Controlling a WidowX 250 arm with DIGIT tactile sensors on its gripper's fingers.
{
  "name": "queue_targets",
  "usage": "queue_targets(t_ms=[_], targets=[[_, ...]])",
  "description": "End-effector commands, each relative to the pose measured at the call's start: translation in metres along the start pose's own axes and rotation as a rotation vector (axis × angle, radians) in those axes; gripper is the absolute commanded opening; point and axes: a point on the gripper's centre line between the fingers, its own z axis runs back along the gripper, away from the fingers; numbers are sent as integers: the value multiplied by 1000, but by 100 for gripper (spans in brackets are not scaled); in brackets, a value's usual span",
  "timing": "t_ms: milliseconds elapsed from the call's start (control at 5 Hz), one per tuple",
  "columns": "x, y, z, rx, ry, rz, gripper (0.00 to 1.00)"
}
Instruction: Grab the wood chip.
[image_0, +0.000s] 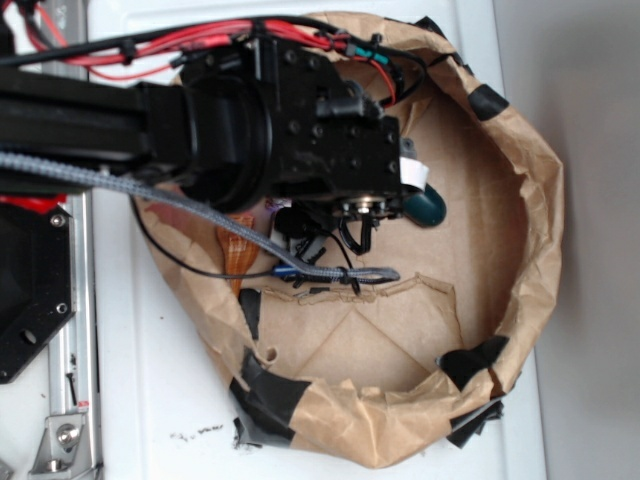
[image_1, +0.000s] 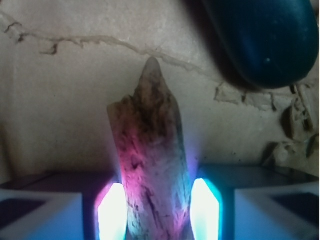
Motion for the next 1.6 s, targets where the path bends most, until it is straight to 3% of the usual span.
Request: queue_targets(t_ms=[0, 200, 400, 800, 1000, 1400], targets=[[-6, -1, -2, -5, 3, 1, 0], [-7, -2, 2, -5, 5, -8, 0], [-11, -1, 31, 1, -24, 6, 0], [-9, -14, 133, 58, 14, 73, 0], [-10, -14, 151, 70, 65, 202, 0], [-12, -13, 153, -10, -111, 291, 0]])
